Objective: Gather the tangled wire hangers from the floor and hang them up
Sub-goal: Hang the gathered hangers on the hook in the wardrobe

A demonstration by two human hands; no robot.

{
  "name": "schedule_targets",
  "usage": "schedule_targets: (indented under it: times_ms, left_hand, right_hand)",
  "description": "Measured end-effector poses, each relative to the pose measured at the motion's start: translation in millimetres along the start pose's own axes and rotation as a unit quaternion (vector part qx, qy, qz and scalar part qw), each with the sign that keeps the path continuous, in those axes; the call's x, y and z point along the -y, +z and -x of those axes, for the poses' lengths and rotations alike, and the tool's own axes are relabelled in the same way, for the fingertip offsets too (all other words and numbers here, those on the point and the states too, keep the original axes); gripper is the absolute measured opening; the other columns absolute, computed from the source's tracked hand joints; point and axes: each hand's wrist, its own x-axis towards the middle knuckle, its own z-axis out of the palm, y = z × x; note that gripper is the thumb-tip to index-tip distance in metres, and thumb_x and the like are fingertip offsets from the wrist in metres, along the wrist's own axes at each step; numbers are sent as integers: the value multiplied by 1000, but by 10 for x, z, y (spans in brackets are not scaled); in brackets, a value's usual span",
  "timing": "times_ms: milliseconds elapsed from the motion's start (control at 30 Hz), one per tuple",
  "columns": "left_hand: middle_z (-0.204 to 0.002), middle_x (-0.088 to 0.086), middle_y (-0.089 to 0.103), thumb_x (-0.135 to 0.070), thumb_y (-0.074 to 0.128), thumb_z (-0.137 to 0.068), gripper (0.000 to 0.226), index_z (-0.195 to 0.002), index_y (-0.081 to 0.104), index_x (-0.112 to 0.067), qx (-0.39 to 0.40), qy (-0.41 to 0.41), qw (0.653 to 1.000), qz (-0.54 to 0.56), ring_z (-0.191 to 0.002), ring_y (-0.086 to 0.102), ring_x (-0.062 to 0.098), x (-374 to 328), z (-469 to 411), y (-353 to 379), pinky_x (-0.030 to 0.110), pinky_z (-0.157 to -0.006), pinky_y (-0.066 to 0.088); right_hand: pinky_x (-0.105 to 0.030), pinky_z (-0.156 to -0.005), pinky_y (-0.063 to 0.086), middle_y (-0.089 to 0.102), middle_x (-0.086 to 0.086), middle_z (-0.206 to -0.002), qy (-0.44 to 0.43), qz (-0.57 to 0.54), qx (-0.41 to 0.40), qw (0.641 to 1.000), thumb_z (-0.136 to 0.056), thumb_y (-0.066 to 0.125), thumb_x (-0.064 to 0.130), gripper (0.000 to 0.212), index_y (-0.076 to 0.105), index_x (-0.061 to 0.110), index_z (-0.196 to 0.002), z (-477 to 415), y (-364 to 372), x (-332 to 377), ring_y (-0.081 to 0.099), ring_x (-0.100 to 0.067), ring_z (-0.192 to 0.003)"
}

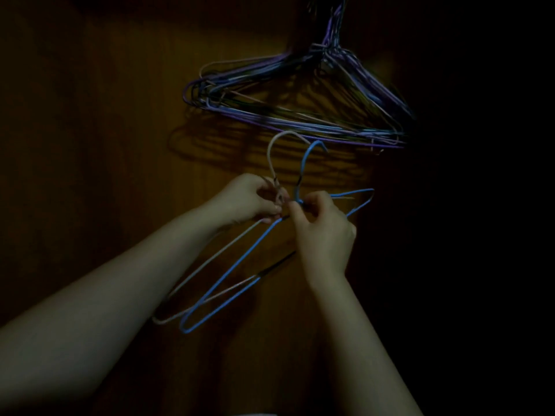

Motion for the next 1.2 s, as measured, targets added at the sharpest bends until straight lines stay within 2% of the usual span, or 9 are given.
schedule_targets:
  times_ms: [200, 367, 500, 633, 700, 833, 900, 1033, 1200]
  left_hand:
    - [-77, -7, 60, 0, 57, -88, 19, -85, 63, -17, 1, -10, 996, -93, -69, 57, 3, 53, 53, -223, 16, -59, 46]
    - [-85, -3, 59, 6, 54, -88, 17, -100, 65, -1, 17, -4, 989, -149, -74, 53, 3, 6, 44, -379, 3, -62, 44]
    - [-83, -7, 60, 5, 55, -88, 18, -100, 66, -1, 15, 13, 986, -163, -71, 55, 0, -4, 10, -399, 2, -63, 43]
    - [-84, -4, 61, 4, 57, -87, 17, -98, 67, -4, 26, 38, 983, -177, -62, 55, -14, -22, -65, -332, 2, -64, 42]
    - [-84, -2, 62, 4, 58, -86, 16, -96, 67, -5, 26, 49, 983, -178, -61, 56, -13, -47, -105, -305, 3, -64, 43]
    - [-80, -3, 63, 4, 59, -86, 14, -90, 66, -7, 8, 80, 982, -170, -59, 56, -11, -197, -170, -290, 5, -63, 43]
    - [-79, -8, 63, 0, 61, -86, 14, -90, 66, -12, -13, 96, 978, -187, -60, 56, -12, -315, -207, -310, 7, -63, 40]
    - [-84, 3, 66, -7, 64, -84, 12, -88, 68, -17, -74, 127, 969, -197, -76, 57, 1, -547, -311, -399, 18, -73, 42]
    - [-71, -5, 57, -8, 63, -85, 11, -93, 68, -13, -121, 143, 966, -176, -65, 57, 0, -793, -461, -538, 13, -65, 43]
  right_hand:
    - [-40, -93, 34, 66, -12, -104, 18, 122, 24, 992, -95, 49, 29, 30, 54, 12, -118, -87, -239, -233, 58, -32, -103]
    - [-39, -91, 35, 67, -13, -96, -14, 174, 23, 984, -98, 43, 25, 27, 52, 12, -120, -88, -447, -295, 60, -32, -93]
    - [-39, -83, 43, 68, -12, -89, -5, 85, 15, 996, -97, 49, 24, 20, 59, 13, -109, -78, -638, -270, 61, -33, -88]
    - [-33, -70, 45, 67, 1, -83, 4, -27, 50, 998, -94, 54, 23, 13, 66, 18, -92, -217, -671, -252, 60, -16, -81]
    - [-28, -62, 41, 62, 11, -72, 22, -65, 62, 996, -94, 54, 25, 17, 64, 21, -80, -350, -683, -271, 57, -8, -70]
    - [-30, -56, 36, 53, 5, -54, 37, -92, 48, 994, -94, 54, 30, 34, 59, 21, -62, -663, -635, -333, 50, -12, -54]
    - [-30, -56, 37, 53, 6, -51, 40, -119, 38, 991, -93, 56, 29, 33, 60, 21, -61, -832, -588, -315, 47, -9, -52]
    - [-34, -71, 52, 65, 4, -70, 29, -182, -24, 983, -88, 64, 29, 12, 61, 22, -80, -1218, -518, -205, 63, -14, -71]
    - [-8, -54, 35, 55, 12, -67, -16, -168, -88, 982, -82, 71, 32, 18, 58, 18, -83, -1675, -502, 53, 50, -1, -62]
